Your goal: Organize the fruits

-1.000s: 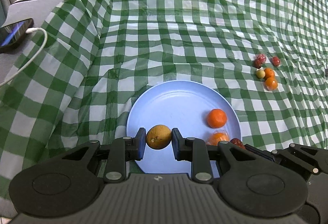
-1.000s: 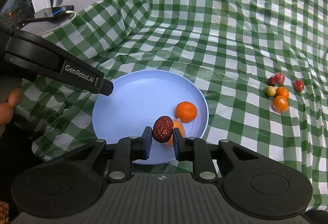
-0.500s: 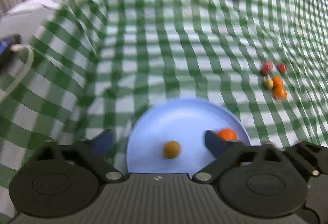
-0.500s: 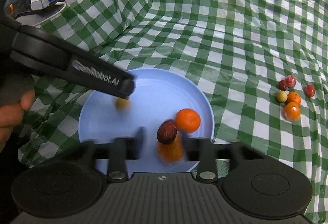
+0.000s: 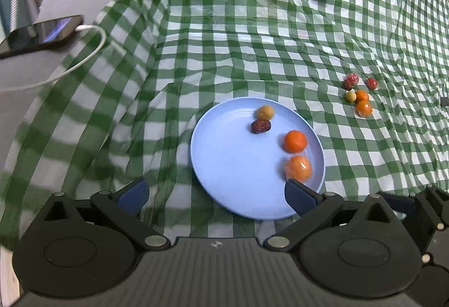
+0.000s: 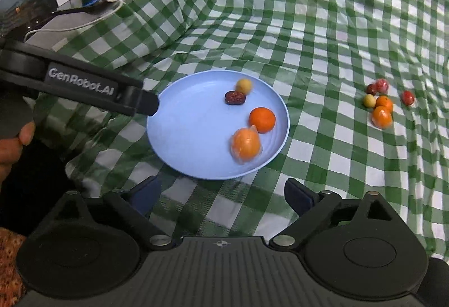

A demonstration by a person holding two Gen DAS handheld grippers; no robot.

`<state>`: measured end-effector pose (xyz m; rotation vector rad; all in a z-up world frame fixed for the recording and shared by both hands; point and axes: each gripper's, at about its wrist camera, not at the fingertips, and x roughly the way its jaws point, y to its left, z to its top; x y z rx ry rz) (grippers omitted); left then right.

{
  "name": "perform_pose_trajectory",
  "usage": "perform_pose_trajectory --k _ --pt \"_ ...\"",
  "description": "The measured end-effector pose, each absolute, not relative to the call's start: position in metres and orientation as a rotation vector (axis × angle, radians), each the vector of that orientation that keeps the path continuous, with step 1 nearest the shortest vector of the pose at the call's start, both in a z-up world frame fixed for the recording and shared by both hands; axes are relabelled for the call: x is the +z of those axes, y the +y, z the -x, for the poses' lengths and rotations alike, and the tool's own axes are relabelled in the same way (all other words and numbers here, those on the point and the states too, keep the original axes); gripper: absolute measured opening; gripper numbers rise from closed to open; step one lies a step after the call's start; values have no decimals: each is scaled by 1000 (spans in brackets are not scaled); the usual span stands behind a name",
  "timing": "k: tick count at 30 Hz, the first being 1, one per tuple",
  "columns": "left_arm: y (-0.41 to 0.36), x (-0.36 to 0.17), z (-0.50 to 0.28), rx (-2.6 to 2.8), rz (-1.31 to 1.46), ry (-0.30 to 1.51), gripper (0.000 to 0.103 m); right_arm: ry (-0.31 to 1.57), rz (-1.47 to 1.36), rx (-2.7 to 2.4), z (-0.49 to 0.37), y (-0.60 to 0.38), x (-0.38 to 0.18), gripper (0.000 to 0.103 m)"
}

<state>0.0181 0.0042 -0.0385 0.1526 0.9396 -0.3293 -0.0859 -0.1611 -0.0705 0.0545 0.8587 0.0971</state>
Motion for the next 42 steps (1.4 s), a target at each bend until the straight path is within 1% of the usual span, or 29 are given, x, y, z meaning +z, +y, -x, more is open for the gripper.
perform_pose_trajectory --k 8,20,42 --pt "11 -16 12 -322 -123 877 103 765 -38 73 110 -159 -46 99" --pt "7 6 42 -323 -134 804 103 680 -28 64 136 -158 -28 100" --pt "6 8 47 -334 -144 793 103 679 -43 49 140 -160 -27 100"
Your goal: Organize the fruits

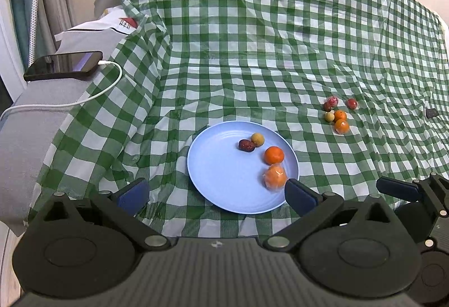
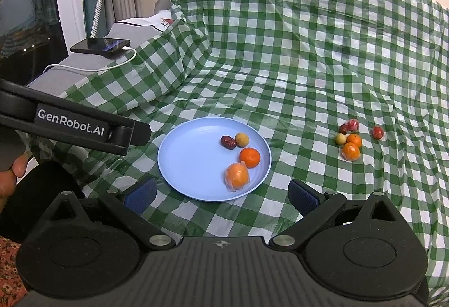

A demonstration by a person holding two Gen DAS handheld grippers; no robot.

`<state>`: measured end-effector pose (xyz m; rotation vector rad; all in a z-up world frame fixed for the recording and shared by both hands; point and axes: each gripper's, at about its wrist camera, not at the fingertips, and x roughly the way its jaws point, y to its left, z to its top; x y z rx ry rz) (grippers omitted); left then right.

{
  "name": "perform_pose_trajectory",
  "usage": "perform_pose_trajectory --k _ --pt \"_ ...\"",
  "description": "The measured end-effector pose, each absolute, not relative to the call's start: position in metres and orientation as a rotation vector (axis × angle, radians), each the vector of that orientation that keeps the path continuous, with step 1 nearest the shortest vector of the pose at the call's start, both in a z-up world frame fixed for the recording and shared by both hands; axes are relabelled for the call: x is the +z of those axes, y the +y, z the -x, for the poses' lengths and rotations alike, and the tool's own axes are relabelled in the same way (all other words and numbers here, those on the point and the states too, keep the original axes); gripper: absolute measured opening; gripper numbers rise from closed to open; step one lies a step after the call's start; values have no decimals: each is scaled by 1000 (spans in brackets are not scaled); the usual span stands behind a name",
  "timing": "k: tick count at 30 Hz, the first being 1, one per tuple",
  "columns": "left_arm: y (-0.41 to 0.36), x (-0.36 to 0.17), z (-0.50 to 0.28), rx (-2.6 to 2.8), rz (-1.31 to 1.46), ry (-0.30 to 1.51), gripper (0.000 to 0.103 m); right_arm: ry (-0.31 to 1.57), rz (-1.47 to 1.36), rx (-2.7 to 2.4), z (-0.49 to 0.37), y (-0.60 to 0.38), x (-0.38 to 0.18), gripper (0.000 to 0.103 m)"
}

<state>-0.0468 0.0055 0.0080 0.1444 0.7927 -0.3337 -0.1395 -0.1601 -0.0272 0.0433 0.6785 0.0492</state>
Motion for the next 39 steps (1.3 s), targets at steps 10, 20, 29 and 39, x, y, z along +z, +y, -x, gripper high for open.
perform_pose_trajectory --k 10,20,29,39 --pt "5 5 46 -333 -148 800 103 686 -52 47 137 -162 -29 100" --pt "4 0 39 -328 -159 824 103 706 -80 35 131 -166 -36 100" --pt "-5 -4 28 -327 -177 846 103 705 -117 -8 124 -180 -42 100" --pt "-48 -8 5 -365 -231 853 103 698 -165 -158 115 -238 -60 100"
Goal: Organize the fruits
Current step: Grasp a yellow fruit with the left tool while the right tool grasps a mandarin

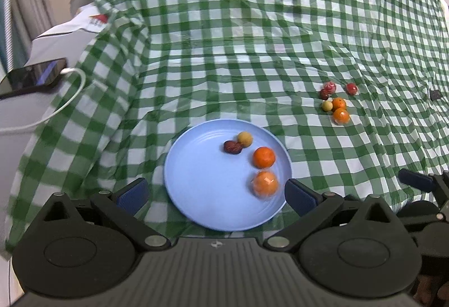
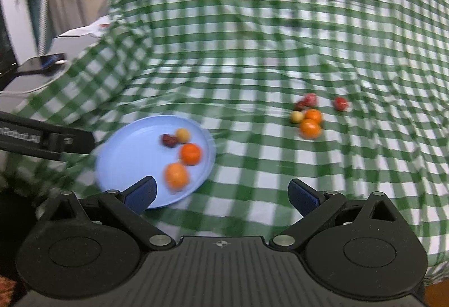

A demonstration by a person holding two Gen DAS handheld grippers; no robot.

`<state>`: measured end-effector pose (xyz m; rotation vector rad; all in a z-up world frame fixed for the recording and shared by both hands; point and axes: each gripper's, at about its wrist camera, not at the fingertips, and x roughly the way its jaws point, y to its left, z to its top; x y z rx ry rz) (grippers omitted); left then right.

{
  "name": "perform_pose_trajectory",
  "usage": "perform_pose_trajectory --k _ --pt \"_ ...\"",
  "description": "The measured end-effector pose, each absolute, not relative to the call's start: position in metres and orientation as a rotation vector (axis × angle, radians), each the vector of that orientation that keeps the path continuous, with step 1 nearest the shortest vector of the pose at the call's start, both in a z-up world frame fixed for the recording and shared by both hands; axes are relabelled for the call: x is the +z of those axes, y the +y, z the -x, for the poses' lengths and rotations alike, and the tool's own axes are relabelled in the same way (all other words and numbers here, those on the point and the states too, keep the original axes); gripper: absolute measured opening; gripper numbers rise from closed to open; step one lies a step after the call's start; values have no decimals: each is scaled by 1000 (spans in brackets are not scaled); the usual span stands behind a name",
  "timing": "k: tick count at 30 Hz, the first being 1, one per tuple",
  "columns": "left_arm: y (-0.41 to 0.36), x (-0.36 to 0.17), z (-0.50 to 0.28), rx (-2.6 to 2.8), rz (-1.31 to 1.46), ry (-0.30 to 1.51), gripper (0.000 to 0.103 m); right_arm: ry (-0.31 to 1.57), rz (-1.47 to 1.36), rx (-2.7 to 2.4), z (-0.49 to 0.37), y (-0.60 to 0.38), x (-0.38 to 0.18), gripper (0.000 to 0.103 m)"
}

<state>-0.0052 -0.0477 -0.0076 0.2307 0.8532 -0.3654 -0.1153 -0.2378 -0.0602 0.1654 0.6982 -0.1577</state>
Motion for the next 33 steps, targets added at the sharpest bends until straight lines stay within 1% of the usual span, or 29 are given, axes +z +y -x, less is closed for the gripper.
perform_pose_trajectory --k 9,14,16,19,20,21,22,24,25,26,27,30,33 --pt "-114 -21 -32 -421 -298 871 103 689 -194 -342 88 -319 -91 100" --pt "-152 -30 -59 -437 -323 876 103 683 -154 -353 47 -352 -120 98" --pt "-165 -33 -70 -439 -332 880 103 682 -135 -350 23 -360 -133 96" --pt "-182 -40 -85 -439 -349 883 103 679 -104 -342 -10 -367 -152 89" --pt "-187 -43 -90 -439 -355 884 103 683 -97 -339 -19 -370 -158 84" --pt "-193 -46 -95 -440 -362 887 103 690 -94 -336 -29 -373 -164 75" --pt "-198 -49 -99 -441 -367 889 103 697 -96 -337 -37 -376 -171 71" --pt "-210 -55 -108 -447 -379 890 103 710 -103 -321 -48 -380 -182 56" --pt "-217 -58 -112 -451 -386 889 103 707 -108 -308 -50 -381 -186 55" --pt "-223 -61 -115 -457 -392 888 103 678 -105 -299 -47 -380 -188 51" --pt "-230 -64 -119 -464 -398 887 103 665 -95 -282 -46 -379 -189 41" --pt "-254 -74 -129 -492 -411 886 103 641 -77 -328 -35 -381 -188 41" --pt "-278 -83 -136 -537 -416 878 103 603 -158 -495 -24 -410 -181 40"
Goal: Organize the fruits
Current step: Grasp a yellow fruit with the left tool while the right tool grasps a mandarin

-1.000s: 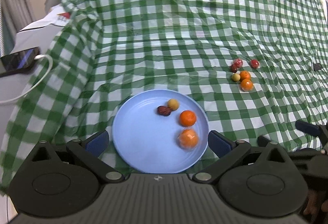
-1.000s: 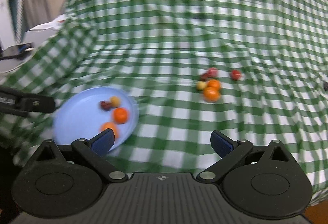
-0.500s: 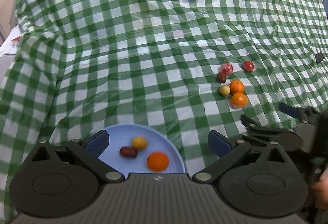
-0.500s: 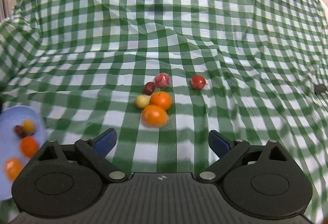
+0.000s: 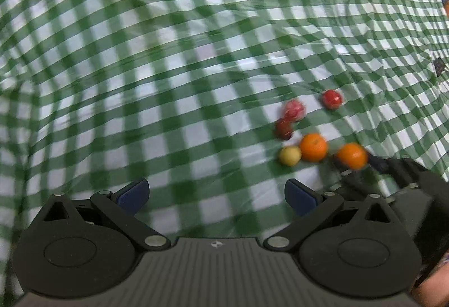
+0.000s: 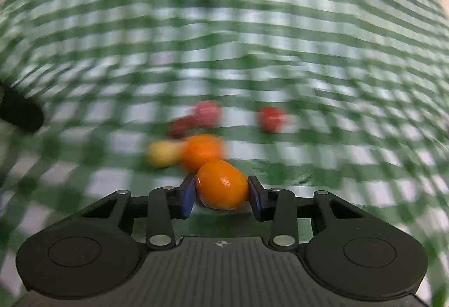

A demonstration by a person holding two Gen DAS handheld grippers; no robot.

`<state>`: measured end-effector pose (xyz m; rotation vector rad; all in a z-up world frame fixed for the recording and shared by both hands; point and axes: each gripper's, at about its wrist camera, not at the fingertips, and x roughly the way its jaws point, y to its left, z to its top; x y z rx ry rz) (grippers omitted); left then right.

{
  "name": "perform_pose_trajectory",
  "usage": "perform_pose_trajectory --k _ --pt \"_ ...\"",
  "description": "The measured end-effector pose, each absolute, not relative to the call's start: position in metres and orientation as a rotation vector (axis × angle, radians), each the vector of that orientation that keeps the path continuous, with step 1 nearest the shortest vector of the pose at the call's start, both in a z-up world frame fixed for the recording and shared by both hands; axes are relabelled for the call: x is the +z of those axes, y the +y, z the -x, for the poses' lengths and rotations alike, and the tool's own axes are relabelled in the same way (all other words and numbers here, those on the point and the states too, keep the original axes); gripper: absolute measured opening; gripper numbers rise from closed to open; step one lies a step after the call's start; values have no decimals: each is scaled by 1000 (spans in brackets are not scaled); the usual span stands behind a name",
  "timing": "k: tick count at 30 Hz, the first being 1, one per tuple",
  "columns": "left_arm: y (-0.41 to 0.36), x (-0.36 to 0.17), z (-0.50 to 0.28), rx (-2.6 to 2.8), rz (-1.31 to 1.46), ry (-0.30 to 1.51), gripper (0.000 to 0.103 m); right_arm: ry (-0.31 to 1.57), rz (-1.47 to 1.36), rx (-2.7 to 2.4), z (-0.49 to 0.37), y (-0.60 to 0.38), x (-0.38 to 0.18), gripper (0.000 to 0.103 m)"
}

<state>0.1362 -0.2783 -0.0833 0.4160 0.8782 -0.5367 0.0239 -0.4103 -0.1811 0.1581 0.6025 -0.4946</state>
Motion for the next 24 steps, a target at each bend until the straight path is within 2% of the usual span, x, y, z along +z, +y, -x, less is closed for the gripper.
perform_pose_trajectory --k 6,9,11,13,15,16,17,20,24 --pt "-325 -122 -144 -699 -535 841 102 594 -354 -690 -6 -466 -192 41" --pt "-342 -143 -147 -774 -622 832 93 593 -367 -673 -5 -468 -195 41" --pt "-351 -153 -148 -807 -675 823 73 588 -376 -661 -7 -470 -196 41" --pt "-358 -159 -148 -842 -707 811 70 583 -388 -658 -5 -472 -198 41" --pt "-360 -160 -148 -894 -709 789 56 580 -393 -657 -8 -472 -197 41" --pt "-361 -160 -147 -924 -707 796 37 579 -393 -657 -8 -472 -198 41" --pt "-361 -159 -146 -946 -698 803 27 577 -392 -658 -7 -470 -196 41" --pt "-357 -155 -132 -945 -723 753 27 574 -389 -659 -8 -471 -196 41" --pt "-329 -139 -123 -869 -651 813 27 558 -375 -686 -6 -469 -194 41"
